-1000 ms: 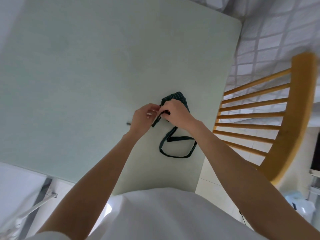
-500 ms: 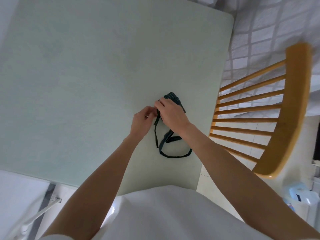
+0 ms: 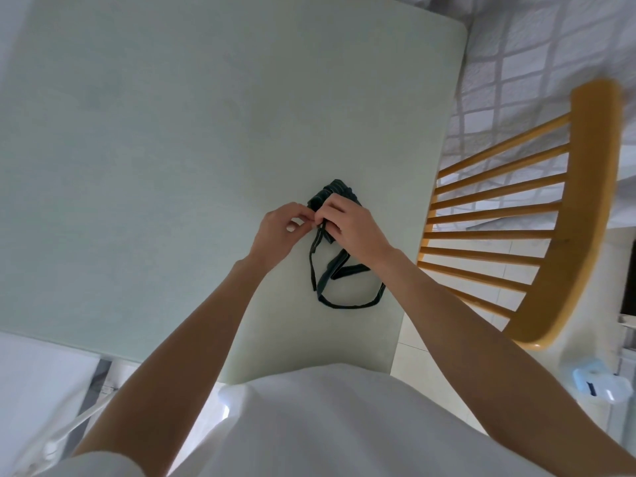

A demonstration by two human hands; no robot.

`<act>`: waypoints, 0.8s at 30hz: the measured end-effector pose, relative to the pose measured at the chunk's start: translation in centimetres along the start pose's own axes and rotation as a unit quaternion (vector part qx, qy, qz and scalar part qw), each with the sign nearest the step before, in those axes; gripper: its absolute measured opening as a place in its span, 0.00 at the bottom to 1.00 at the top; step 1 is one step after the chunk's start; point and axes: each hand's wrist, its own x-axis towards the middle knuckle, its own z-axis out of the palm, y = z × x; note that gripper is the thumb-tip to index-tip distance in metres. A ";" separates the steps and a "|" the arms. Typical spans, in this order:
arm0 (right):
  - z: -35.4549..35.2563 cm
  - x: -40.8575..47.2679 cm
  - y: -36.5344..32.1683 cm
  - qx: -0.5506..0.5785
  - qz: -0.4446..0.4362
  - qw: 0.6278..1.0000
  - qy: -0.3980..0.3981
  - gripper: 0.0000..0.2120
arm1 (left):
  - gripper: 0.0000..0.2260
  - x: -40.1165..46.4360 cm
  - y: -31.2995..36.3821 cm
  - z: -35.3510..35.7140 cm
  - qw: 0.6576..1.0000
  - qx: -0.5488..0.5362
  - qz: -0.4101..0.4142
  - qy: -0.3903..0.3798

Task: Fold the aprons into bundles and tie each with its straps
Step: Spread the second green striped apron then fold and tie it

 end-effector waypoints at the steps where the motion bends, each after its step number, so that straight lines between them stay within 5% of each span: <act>1: 0.0 -0.1 0.0 0.001 -0.001 1.000 0.000 0.07 | 0.03 0.0 0.0 0.0 1.000 0.009 -0.008 -0.017; 9: 0.2 0.0 0.0 0.064 0.033 0.997 0.015 0.07 | 0.05 -0.3 0.1 -0.5 0.980 0.196 0.042 -0.010; 17: 1.3 0.6 -1.1 0.096 0.142 0.984 0.038 0.06 | 0.12 -1.4 -0.7 -1.2 0.947 0.316 -0.005 -0.059; 24: 1.4 1.1 -2.3 0.210 0.279 0.935 0.062 0.05 | 0.15 -2.9 -1.4 -1.1 0.912 0.398 0.001 -0.100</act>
